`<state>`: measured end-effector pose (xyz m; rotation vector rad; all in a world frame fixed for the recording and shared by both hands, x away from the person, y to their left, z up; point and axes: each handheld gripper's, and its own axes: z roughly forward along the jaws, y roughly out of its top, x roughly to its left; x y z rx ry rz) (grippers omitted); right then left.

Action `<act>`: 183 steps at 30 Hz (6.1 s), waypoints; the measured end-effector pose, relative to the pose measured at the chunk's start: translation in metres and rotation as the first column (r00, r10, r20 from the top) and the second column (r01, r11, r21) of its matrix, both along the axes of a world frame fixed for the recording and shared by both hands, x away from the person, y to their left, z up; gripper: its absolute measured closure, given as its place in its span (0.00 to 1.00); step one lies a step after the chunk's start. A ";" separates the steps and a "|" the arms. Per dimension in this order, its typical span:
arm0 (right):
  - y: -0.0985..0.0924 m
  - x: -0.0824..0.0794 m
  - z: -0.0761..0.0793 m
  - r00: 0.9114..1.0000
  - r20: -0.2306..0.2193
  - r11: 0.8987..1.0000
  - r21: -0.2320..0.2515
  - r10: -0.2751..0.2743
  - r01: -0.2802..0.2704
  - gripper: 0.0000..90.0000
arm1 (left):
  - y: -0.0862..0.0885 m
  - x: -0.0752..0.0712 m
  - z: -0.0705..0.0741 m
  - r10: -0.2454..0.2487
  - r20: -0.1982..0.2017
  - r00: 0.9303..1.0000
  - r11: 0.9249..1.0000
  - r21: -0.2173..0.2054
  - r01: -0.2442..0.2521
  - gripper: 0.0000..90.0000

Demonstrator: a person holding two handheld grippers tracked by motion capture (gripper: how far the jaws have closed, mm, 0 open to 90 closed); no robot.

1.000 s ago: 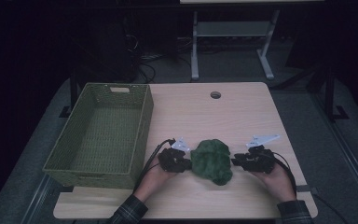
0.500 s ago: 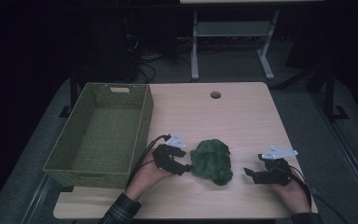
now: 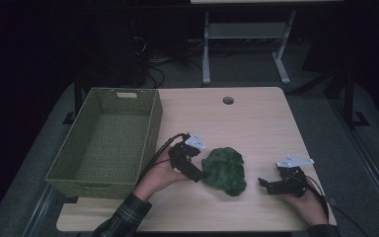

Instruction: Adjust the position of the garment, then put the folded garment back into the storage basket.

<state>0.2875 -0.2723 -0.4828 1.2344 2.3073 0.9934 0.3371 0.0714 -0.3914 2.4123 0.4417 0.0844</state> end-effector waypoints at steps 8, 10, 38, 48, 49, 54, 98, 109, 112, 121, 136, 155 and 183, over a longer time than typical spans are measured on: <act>0.000 -0.001 0.000 1.000 -0.005 1.000 0.001 -0.007 0.007 0.09 | -0.014 0.011 -0.004 -0.052 0.002 0.999 0.998 0.033 0.052 0.14; 0.000 -0.001 0.000 1.000 -0.005 1.000 0.001 -0.006 0.006 0.09 | -0.018 0.013 -0.007 -0.065 -0.006 0.998 0.997 0.039 0.065 0.14; 0.000 -0.001 0.000 1.000 -0.004 1.000 0.000 -0.006 0.006 0.09 | -0.055 0.020 -0.053 -0.150 -0.049 0.987 0.977 0.143 0.155 0.14; 0.000 0.000 0.000 1.000 -0.003 1.000 0.001 -0.010 0.010 0.10 | -0.061 0.018 -0.064 -0.148 -0.054 0.987 0.971 0.179 0.156 0.13; 0.000 0.000 0.000 1.000 -0.003 1.000 0.001 -0.009 0.009 0.10 | -0.062 0.018 -0.064 -0.146 -0.054 0.988 0.971 0.183 0.153 0.14; 0.000 0.000 0.000 1.000 -0.003 1.000 0.000 -0.010 0.010 0.10 | -0.063 0.016 -0.062 -0.147 -0.048 0.988 0.967 0.204 0.154 0.19; 0.000 0.000 0.000 1.000 0.001 1.000 0.000 -0.008 0.008 0.10 | -0.037 0.018 0.000 -0.095 -0.140 0.986 0.988 0.108 0.111 0.77; 0.000 0.000 0.000 1.000 0.002 1.000 -0.001 -0.008 0.008 0.10 | -0.013 0.021 0.028 -0.060 -0.110 0.992 0.991 0.110 0.072 0.77; 0.000 0.000 0.000 1.000 0.002 1.000 -0.001 -0.008 0.008 0.10 | -0.004 0.023 0.035 -0.046 -0.098 0.994 0.992 0.113 0.057 0.77; 0.000 0.000 0.000 1.000 0.002 1.000 -0.001 -0.008 0.008 0.10 | 0.022 0.027 0.051 -0.004 -0.086 0.996 0.996 0.090 0.012 0.77; 0.000 0.000 0.000 1.000 0.001 1.000 -0.001 -0.008 0.008 0.10 | 0.064 0.031 0.081 0.071 -0.046 0.996 0.996 0.057 -0.068 0.77; 0.000 0.000 0.000 1.000 0.001 1.000 0.000 -0.008 0.008 0.10 | 0.143 0.034 0.101 0.233 -0.007 0.972 0.971 0.048 -0.233 0.77; 0.000 0.000 0.000 1.000 0.002 1.000 -0.001 -0.007 0.007 0.10 | 0.228 0.043 0.061 0.508 0.006 0.861 0.860 0.050 -0.508 0.77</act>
